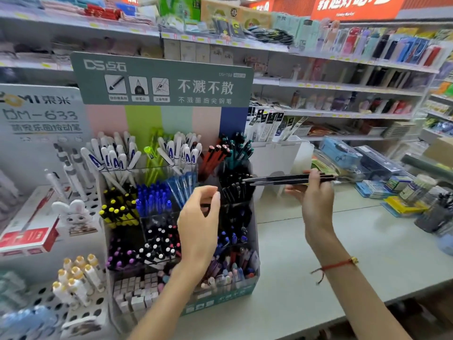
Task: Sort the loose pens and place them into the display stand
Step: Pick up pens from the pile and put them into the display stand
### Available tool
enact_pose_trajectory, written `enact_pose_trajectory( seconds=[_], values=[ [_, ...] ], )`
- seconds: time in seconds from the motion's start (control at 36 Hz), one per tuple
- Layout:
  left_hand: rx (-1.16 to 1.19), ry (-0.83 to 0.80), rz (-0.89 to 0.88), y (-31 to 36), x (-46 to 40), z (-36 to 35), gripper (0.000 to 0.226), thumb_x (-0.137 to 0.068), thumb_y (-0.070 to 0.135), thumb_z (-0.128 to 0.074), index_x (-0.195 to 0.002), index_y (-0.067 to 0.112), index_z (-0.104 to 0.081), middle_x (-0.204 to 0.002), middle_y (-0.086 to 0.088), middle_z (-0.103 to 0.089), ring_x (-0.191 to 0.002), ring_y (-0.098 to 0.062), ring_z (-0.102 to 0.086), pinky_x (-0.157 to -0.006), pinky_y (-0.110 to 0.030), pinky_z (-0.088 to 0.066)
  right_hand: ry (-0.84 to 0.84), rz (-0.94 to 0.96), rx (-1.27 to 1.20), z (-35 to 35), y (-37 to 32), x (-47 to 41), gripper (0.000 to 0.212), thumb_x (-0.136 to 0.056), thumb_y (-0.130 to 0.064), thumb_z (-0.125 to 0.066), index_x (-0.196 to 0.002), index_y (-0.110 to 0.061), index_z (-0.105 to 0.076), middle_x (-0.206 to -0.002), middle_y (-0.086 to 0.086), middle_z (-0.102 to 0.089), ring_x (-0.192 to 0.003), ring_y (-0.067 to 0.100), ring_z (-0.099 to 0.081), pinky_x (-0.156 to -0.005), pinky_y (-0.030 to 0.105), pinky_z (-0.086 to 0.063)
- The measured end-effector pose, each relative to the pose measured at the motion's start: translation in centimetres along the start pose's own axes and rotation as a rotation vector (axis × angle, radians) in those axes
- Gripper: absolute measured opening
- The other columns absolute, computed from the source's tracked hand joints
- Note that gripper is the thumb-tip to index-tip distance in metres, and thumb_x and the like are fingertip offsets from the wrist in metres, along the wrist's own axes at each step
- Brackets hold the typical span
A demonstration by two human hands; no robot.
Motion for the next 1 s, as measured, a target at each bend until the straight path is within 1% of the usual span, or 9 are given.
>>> enact_pose_trajectory(
  seconds=[0.11, 0.19, 0.25, 0.33, 0.47, 0.64, 0.75, 0.86, 1.0],
  values=[
    [-0.566, -0.198, -0.455, -1.5, -2.7, -0.9, 0.037, -0.090, 0.022, -0.064, -0.127, 0.022, -0.058, -0.127, 0.008, -0.059, -0.120, -0.010, -0.051, -0.102, -0.026, -0.038, -0.042, 0.134, 0.327, -0.4, 0.0, -3.1, 0.030, -0.105, -0.020, -0.032, -0.092, -0.004, -0.054, -0.067, 0.007, -0.060, -0.042, 0.003, -0.059, -0.048, 0.017, -0.051],
    [-0.827, -0.317, -0.627, -2.4, -4.1, -2.6, 0.049, -0.085, 0.032, -0.070, -0.131, 0.022, -0.057, -0.127, 0.002, -0.062, -0.119, -0.021, -0.056, -0.101, -0.037, -0.042, -0.139, 0.235, 0.589, -2.1, 0.3, -4.1, 0.029, -0.104, -0.021, -0.033, -0.097, 0.000, -0.053, -0.063, 0.007, -0.060, -0.042, 0.001, -0.057, -0.045, 0.013, -0.045],
    [-0.859, -0.286, -0.649, -2.3, -4.7, -3.1, 0.046, -0.082, 0.034, -0.073, -0.125, 0.022, -0.062, -0.115, 0.003, -0.068, -0.109, -0.022, -0.061, -0.091, -0.036, -0.048, -0.238, 0.273, 0.727, -3.4, 1.0, -4.2, 0.026, -0.104, -0.023, -0.035, -0.095, -0.004, -0.050, -0.072, 0.011, -0.062, -0.054, 0.011, -0.063, -0.046, 0.012, -0.044],
    [-0.854, -0.189, -0.699, -2.0, -5.1, -3.1, 0.037, -0.077, 0.026, -0.078, -0.112, 0.022, -0.069, -0.100, 0.005, -0.072, -0.094, -0.019, -0.065, -0.077, -0.033, -0.049, -0.333, 0.400, 0.817, -5.2, 2.5, -3.9, 0.020, -0.102, -0.028, -0.041, -0.091, -0.012, -0.047, -0.080, 0.012, -0.063, -0.070, 0.028, -0.065, -0.065, 0.036, -0.053],
    [-0.815, -0.213, -0.712, -2.5, -5.2, -2.9, 0.045, -0.075, 0.014, -0.078, -0.118, 0.022, -0.066, -0.105, 0.005, -0.070, -0.098, -0.019, -0.064, -0.076, -0.033, -0.051, -0.291, 0.714, 0.723, -6.2, 3.0, -3.4, 0.028, -0.097, -0.023, -0.054, -0.117, -0.003, -0.056, -0.074, 0.006, -0.061, -0.062, 0.018, -0.056, -0.060, 0.020, -0.037],
    [-0.812, -0.268, -0.723, -2.9, -4.8, -2.6, 0.060, -0.073, 0.007, -0.076, -0.129, 0.019, -0.060, -0.116, 0.002, -0.067, -0.110, -0.021, -0.061, -0.089, -0.036, -0.051, -0.387, 0.838, 0.838, -5.6, 4.4, -2.9, 0.039, -0.095, -0.016, -0.058, -0.131, -0.012, -0.044, -0.066, 0.001, -0.053, -0.048, 0.010, -0.045, -0.042, 0.020, -0.034],
    [-0.833, -0.259, -0.740, -2.8, -4.5, -2.5, 0.065, -0.069, 0.007, -0.077, -0.131, 0.018, -0.059, -0.122, 0.000, -0.066, -0.114, -0.022, -0.061, -0.100, -0.040, -0.045, -0.316, 0.933, 1.082, -4.9, 6.3, -1.8, 0.032, -0.094, -0.015, -0.056, -0.126, -0.012, -0.057, -0.117, 0.007, -0.060, -0.099, 0.022, -0.057, -0.073, 0.031, -0.052],
    [-0.805, -0.230, -0.722, -2.8, -3.6, -2.3, 0.060, -0.073, 0.007, -0.074, -0.131, 0.016, -0.058, -0.128, 0.000, -0.063, -0.120, -0.020, -0.057, -0.107, -0.042, -0.039, -0.486, 0.762, 1.069, -4.7, 8.9, -0.2, 0.049, -0.101, -0.025, -0.030, -0.149, -0.011, -0.030, -0.153, 0.006, -0.032, -0.137, 0.021, -0.032, -0.113, 0.034, -0.031],
    [-0.691, -0.140, -0.665, -2.3, -1.6, -0.2, 0.051, -0.080, 0.010, -0.070, -0.129, 0.017, -0.059, -0.132, 0.002, -0.059, -0.123, -0.016, -0.053, -0.111, -0.033, -0.032, -0.568, 0.564, 0.913, -4.7, 8.0, 0.2, 0.057, -0.102, -0.026, -0.038, -0.153, -0.020, -0.015, -0.160, -0.002, -0.015, -0.145, 0.014, -0.018, -0.118, 0.028, -0.017]
  ],
)
Point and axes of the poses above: each hand's wrist, its own x-axis away from the middle knuckle, its own z-axis out of the back of the hand, y = z × x, the point moved 2 cm from there along -x, towards the middle knuckle
